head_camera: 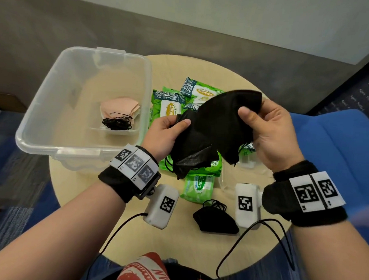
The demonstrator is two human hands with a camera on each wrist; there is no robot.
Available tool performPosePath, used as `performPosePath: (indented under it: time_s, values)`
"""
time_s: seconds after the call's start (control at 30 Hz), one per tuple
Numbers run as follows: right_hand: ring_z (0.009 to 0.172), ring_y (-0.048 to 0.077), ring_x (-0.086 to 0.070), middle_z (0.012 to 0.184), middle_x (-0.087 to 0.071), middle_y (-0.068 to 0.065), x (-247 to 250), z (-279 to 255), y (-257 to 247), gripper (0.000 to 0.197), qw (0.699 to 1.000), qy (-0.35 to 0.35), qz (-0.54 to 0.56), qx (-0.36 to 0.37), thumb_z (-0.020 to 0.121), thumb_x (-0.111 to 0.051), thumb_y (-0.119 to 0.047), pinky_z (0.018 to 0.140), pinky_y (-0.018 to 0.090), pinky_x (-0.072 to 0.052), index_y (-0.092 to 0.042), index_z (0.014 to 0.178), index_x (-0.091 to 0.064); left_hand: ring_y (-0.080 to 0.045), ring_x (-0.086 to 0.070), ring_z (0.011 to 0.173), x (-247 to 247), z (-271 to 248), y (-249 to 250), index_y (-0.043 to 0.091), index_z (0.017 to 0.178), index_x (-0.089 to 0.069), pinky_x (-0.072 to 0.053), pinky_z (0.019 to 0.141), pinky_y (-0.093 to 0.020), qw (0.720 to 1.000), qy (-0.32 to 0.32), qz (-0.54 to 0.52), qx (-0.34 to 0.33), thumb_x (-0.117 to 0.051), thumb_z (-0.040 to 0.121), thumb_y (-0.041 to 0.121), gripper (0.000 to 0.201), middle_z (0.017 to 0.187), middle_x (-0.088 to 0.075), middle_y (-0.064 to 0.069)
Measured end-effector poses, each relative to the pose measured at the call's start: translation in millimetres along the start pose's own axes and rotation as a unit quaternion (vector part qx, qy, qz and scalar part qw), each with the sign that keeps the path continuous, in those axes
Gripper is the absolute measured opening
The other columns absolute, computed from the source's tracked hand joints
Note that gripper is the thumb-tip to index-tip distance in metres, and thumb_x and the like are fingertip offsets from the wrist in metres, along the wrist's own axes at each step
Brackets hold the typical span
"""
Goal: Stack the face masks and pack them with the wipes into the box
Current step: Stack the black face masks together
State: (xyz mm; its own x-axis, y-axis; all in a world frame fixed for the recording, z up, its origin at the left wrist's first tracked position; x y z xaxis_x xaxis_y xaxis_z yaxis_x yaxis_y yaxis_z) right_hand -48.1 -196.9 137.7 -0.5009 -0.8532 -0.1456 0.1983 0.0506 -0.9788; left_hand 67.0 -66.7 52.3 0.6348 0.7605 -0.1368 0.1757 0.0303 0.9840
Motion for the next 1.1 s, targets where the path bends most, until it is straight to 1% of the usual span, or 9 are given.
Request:
performPosePath:
  time_s: [0.1,0.17,0.27,0.43,0.5,0.63,0.8,1.0,1.1]
  values:
    - [0.074,0.005,-0.065,0.078,-0.072,-0.006,-28.4,-13.7,11.7,0.015,0.972,-0.204,-0.079,-0.089,0.071,-0.072,-0.004,0.068,0.016,-0.050,-0.017,0.080,-0.074,-0.023,-0.055,0.079,-0.8,-0.7,4.7,-0.012,0.098,-0.061,-0.045,0.067,-0.027,1.000,-0.003,-0.024,-0.007,-0.059,0.085,0.017,0.032,0.089,-0.060,-0.020]
    - [0.076,0.008,-0.064,0.080,-0.070,-0.002,-38.6,-22.6,24.9,0.013,0.940,-0.274,-0.155,-0.132,0.076,-0.061,-0.006,0.071,0.019,-0.051,-0.012,0.083,-0.071,-0.026,-0.053,0.085,-2.2,-2.6,8.4,-0.014,0.102,-0.059,-0.043,0.074,-0.032,0.999,-0.006,-0.033,-0.014,-0.058,0.079,0.024,0.044,0.095,-0.060,-0.023]
    - [0.073,0.009,-0.062,0.075,-0.067,-0.003,-37.0,-13.1,28.2,0.009,0.948,-0.190,-0.240,-0.092,0.072,-0.065,-0.013,0.071,0.025,-0.051,-0.018,0.080,-0.067,-0.021,-0.053,0.079,-5.9,-7.1,14.0,-0.006,0.095,-0.063,-0.042,0.071,-0.030,0.999,-0.023,-0.022,-0.030,-0.057,0.085,0.019,0.028,0.088,-0.062,-0.018]
    - [0.064,0.008,-0.057,0.067,-0.064,-0.006,-37.0,-4.9,15.8,0.037,0.938,-0.055,-0.342,0.022,0.074,-0.074,-0.007,0.068,0.026,-0.047,-0.037,0.086,-0.056,-0.017,-0.046,0.063,-13.1,-13.8,19.2,0.003,0.087,-0.064,-0.036,0.053,-0.023,0.997,-0.062,-0.030,-0.036,-0.052,0.093,0.015,0.019,0.076,-0.056,-0.012]
    - [0.062,0.006,-0.054,0.067,-0.064,0.000,-38.3,-4.7,14.1,0.040,0.932,-0.039,-0.359,0.027,0.073,-0.075,-0.008,0.066,0.022,-0.044,-0.037,0.093,-0.056,-0.013,-0.045,0.058,-14.4,-15.4,21.6,0.005,0.081,-0.063,-0.034,0.050,-0.019,0.996,-0.074,-0.021,-0.042,-0.051,0.090,0.023,0.023,0.070,-0.054,-0.008]
    - [0.065,0.005,-0.051,0.069,-0.057,-0.002,-33.8,-3.9,13.5,0.040,0.926,-0.016,-0.376,0.032,0.071,-0.077,-0.010,0.064,0.018,-0.041,-0.034,0.098,-0.060,-0.002,-0.048,0.049,-15.1,-17.4,23.8,0.006,0.071,-0.059,-0.036,0.047,-0.013,0.996,-0.075,0.000,-0.043,-0.039,0.099,0.015,0.036,0.053,-0.055,0.007]
    - [0.062,-0.003,-0.047,0.069,-0.054,-0.008,-29.0,-10.4,7.5,0.039,0.937,0.039,-0.339,0.079,0.065,-0.081,-0.008,0.061,0.008,-0.038,-0.036,0.080,-0.059,-0.014,-0.062,0.074,-7.7,-15.4,14.4,0.018,0.073,-0.070,-0.048,0.074,-0.028,0.999,-0.022,-0.044,0.021,-0.051,0.090,0.039,0.033,0.073,-0.067,-0.002]
    - [0.080,-0.002,-0.050,0.084,-0.050,-0.010,-24.5,-19.2,2.9,0.019,0.923,0.055,-0.340,0.172,0.062,-0.080,-0.008,0.076,0.011,-0.040,-0.017,0.068,-0.064,-0.011,-0.058,0.056,-15.6,-16.8,13.8,0.014,0.067,-0.070,-0.047,0.058,-0.019,0.995,-0.068,-0.077,0.014,-0.057,0.089,0.018,0.026,0.061,-0.064,-0.001]
    - [0.089,0.011,-0.056,0.086,-0.060,-0.013,-24.4,-22.6,2.0,0.021,0.918,0.022,-0.342,0.198,0.063,-0.076,-0.005,0.081,0.018,-0.042,-0.020,0.067,-0.061,-0.010,-0.059,0.059,-17.1,-16.8,13.4,0.006,0.082,-0.068,-0.048,0.060,-0.018,0.993,-0.101,-0.066,0.003,-0.058,0.086,0.010,0.011,0.068,-0.066,-0.002]
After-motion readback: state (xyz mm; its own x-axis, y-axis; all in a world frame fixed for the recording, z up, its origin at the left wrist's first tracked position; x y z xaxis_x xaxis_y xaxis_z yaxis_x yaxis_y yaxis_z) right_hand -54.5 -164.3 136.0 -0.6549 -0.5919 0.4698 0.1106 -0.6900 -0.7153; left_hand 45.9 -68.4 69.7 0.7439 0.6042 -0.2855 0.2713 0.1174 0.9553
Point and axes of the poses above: each hand's wrist, its own z-axis towards the middle knuckle, its own x-axis out of the back of the hand, y = z × x, the point moved 7 cm from there along z, towards the middle knuckle
